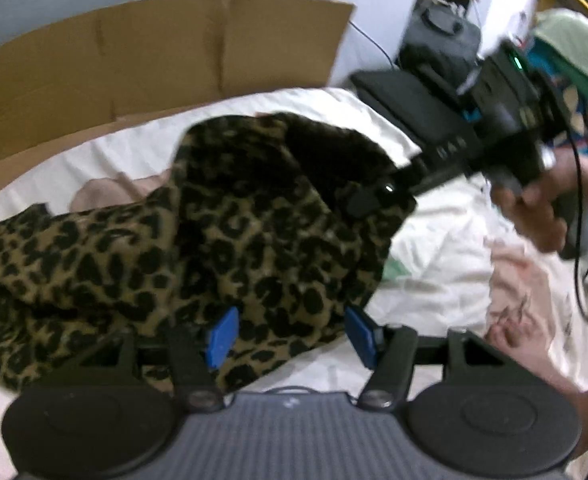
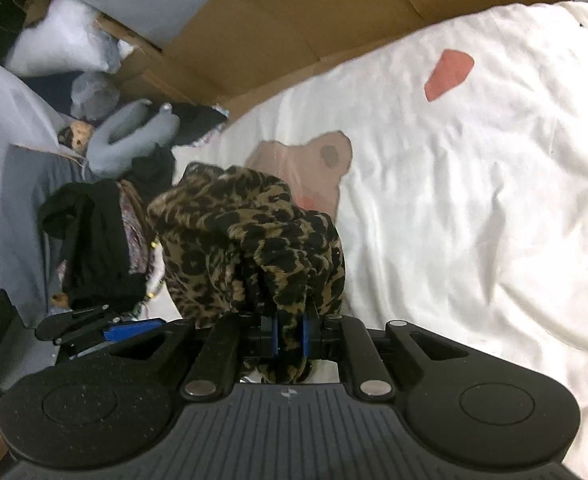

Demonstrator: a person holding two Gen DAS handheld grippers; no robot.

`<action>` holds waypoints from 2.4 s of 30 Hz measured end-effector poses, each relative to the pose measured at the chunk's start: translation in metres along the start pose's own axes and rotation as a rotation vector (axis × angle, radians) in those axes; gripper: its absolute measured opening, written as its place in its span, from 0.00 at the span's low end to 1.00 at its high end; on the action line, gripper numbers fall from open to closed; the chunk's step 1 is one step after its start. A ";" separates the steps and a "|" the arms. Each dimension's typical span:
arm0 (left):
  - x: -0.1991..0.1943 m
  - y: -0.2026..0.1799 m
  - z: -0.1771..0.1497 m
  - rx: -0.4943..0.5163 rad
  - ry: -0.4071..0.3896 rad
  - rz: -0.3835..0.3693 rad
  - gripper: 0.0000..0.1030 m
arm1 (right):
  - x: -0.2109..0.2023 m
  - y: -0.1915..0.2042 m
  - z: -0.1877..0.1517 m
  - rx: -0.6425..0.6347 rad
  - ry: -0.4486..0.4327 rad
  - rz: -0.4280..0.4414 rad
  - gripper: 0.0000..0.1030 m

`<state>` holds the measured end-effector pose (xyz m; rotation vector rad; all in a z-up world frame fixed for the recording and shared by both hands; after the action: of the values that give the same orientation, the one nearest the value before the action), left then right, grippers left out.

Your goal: Fold clothes

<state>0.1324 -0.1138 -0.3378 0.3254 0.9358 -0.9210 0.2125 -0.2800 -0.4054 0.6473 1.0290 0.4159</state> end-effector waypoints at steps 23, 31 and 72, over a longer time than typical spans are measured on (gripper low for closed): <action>0.043 0.008 -0.002 0.042 -0.034 0.109 0.49 | 0.008 -0.045 -0.045 0.115 -0.002 -0.114 0.40; 0.051 0.018 -0.009 0.050 -0.006 0.139 0.44 | 0.028 -0.045 -0.049 0.188 -0.048 -0.082 0.40; -0.222 0.013 0.021 -0.271 -0.116 0.051 0.02 | -0.203 0.069 -0.036 -0.287 -0.083 -0.177 0.08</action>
<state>0.0965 -0.0002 -0.1489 0.0634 0.9276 -0.7466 0.0849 -0.3404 -0.2398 0.3106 0.9177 0.3694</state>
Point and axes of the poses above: each gripper's, at about its wrist camera, not at the fingertips, and x roughly the way its jaws point, y to its left, z to its top, the point moved 10 cm from there along x, roughly the way its jaws point
